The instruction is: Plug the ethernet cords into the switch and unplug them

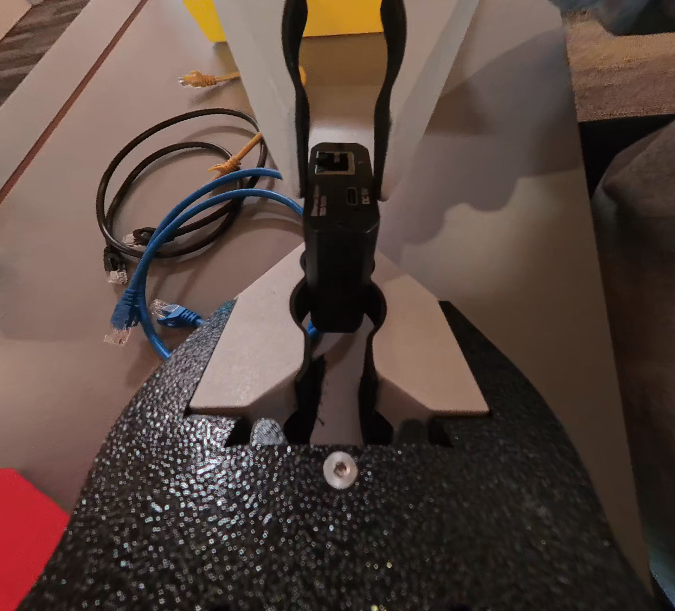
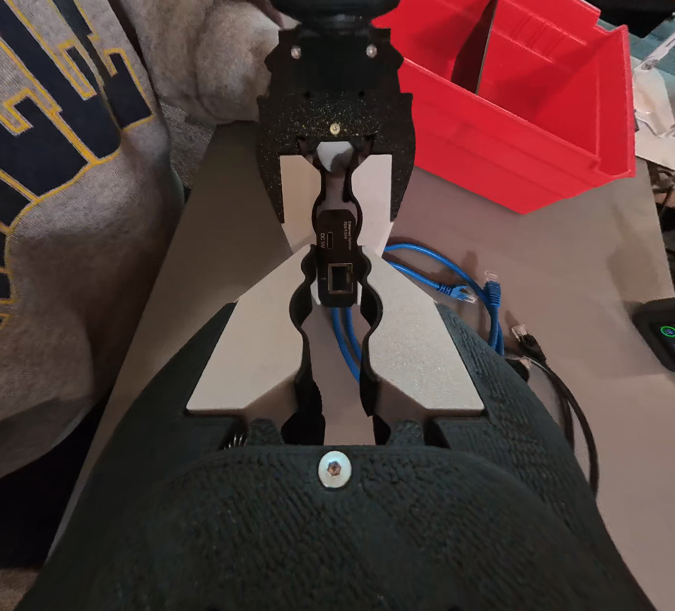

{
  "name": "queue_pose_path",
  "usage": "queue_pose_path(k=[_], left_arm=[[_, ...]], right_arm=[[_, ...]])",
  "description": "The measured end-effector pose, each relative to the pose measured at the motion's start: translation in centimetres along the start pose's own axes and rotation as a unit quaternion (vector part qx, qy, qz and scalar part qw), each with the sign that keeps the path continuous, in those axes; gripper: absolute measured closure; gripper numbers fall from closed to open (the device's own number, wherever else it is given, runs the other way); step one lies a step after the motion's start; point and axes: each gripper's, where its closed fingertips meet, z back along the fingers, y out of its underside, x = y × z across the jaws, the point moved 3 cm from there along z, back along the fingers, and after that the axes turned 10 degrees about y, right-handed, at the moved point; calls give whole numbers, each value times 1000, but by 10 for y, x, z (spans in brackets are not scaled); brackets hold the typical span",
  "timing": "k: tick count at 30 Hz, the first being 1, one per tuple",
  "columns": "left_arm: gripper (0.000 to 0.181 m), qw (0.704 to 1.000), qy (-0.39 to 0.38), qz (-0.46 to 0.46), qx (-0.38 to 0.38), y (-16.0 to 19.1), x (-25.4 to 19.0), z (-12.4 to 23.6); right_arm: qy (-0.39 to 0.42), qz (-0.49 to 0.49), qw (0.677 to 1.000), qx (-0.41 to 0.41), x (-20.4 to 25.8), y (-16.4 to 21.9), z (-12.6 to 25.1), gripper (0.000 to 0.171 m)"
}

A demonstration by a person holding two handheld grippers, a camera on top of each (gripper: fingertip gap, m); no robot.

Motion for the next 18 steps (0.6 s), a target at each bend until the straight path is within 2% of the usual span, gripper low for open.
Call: queue_pose_path(k=[4,6,8,9,12,14,16,18], left_arm=[[159,999,1,3,-32,-6,-3,-1],[142,998,5,9,-62,-14,-3,-1],[158,997,-2,7,-77,-16,0,-3],[158,997,-18,12,-80,-15,6,-3],[159,993,-84,26,-82,-5,23,1],[160,984,-152,24,-87,4,34,12],[160,970,-231,7,-74,16,44,25],[160,958,-280,-11,-65,16,52,38]], right_arm=[[-16,-21,999,-27,0,-3,3,152],[-24,-28,999,-35,0,-4,3,152],[-16,-34,999,-38,-6,-3,1,151],[-5,-39,998,-43,-11,-3,0,144],[50,-96,985,-135,-39,-13,9,122],[114,-136,968,-176,-68,-4,14,121],[182,-172,958,-139,-97,22,3,122],[184,-177,965,-57,-107,49,-22,122]])
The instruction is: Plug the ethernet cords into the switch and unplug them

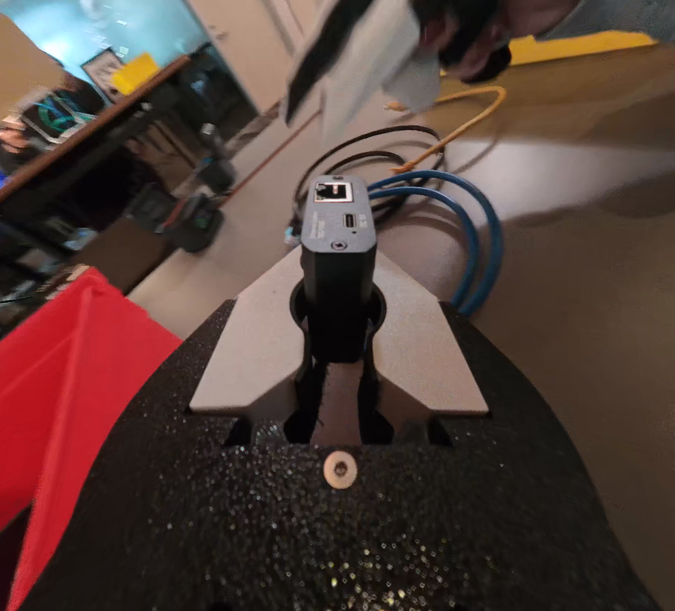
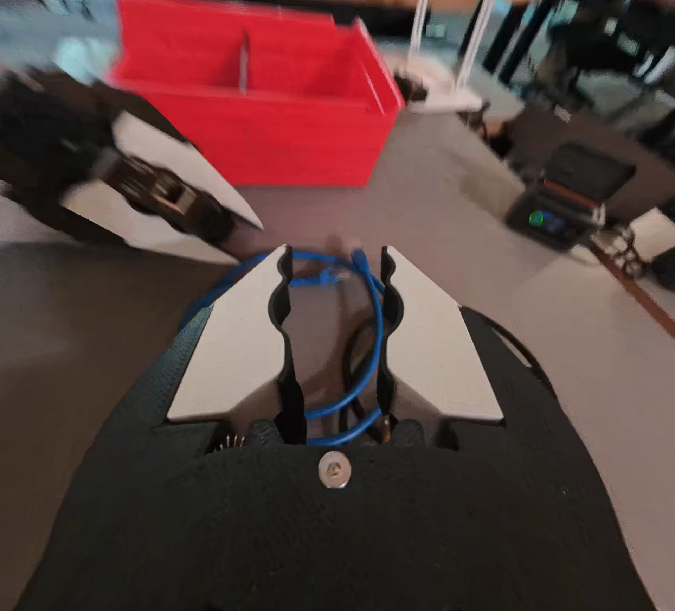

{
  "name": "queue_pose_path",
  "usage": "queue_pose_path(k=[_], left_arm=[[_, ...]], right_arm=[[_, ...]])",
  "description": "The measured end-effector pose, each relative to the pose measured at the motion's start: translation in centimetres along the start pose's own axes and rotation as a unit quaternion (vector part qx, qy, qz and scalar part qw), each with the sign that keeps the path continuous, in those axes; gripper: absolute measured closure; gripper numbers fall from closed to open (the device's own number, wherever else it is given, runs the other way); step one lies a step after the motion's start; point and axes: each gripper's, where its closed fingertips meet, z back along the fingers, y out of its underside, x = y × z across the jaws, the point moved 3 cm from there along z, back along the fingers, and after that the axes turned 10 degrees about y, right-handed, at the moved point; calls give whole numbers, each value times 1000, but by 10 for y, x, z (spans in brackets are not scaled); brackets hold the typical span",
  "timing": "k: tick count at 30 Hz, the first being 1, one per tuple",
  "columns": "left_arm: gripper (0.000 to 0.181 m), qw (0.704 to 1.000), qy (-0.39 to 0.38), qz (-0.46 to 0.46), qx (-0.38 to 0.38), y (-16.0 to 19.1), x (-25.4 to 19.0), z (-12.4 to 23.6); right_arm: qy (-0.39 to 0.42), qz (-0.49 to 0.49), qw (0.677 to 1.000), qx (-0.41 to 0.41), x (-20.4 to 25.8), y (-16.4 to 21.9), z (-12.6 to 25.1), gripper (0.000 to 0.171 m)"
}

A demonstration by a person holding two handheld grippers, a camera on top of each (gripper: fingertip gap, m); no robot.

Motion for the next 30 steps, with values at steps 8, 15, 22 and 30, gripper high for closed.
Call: queue_pose_path(k=[8,15,22,30], left_arm=[[160,996,-78,10,48,25,40,4],[160,993,-82,-2,88,39,55,-7],[159,993,-72,-11,90,38,69,-37],[160,993,-7,-42,107,41,84,-93]], right_arm=[[-4,40,987,154,-5,48,-78,128],[23,32,994,102,-11,41,-75,159],[196,134,970,-47,-35,24,-22,162],[343,479,807,-44,-37,26,2,161]])
